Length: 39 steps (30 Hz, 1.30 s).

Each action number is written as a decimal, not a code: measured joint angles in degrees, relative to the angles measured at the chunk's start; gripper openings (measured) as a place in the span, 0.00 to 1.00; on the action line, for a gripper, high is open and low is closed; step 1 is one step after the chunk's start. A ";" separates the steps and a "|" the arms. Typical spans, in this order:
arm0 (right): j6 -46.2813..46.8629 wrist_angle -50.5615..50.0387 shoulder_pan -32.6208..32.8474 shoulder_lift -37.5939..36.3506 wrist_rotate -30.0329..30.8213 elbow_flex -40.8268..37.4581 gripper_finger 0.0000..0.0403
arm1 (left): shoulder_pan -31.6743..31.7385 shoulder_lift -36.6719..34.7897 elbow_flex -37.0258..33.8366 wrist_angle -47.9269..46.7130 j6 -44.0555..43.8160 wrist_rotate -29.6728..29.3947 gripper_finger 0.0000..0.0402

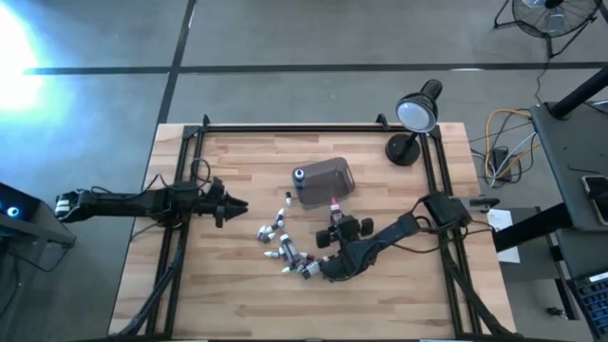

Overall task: Pick & Place food coloring
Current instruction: Put the big pink food coloring bottle into the black transparent bin

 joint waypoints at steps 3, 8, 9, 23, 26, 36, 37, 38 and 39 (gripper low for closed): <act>0.26 -0.15 -0.04 -1.27 -2.70 -0.02 0.38 | 0.00 0.54 0.00 0.01 -0.04 0.01 0.38; 0.34 0.08 0.62 -6.05 -14.60 -0.09 0.38 | 0.00 0.68 -0.01 0.17 -0.21 0.05 0.38; 0.16 0.32 0.84 -7.18 -18.27 -0.09 0.39 | 0.00 0.68 -0.02 0.43 -0.22 0.06 0.38; -13.22 2.67 -4.06 -22.85 -48.43 -1.85 0.69 | 0.00 0.64 -0.11 2.60 -7.77 0.26 0.38; -23.18 4.41 -9.95 -21.57 -58.31 -2.10 0.75 | 0.00 0.68 -0.11 2.80 -10.18 0.13 0.38; -42.17 5.66 -19.22 -17.56 -69.79 -0.89 0.81 | 0.00 0.66 -0.11 2.95 -16.60 0.12 0.38; -42.81 5.66 -19.17 -17.42 -69.83 -0.92 0.80 | 0.00 0.66 -0.11 2.95 -16.62 0.12 0.38; -43.26 5.60 -19.12 -17.20 -69.94 -0.92 0.80 | 0.00 0.66 -0.11 2.97 -16.63 0.12 0.38; -43.54 5.29 -19.08 -16.86 -70.09 -0.92 0.79 | 0.00 0.66 -0.11 2.97 -16.63 0.12 0.38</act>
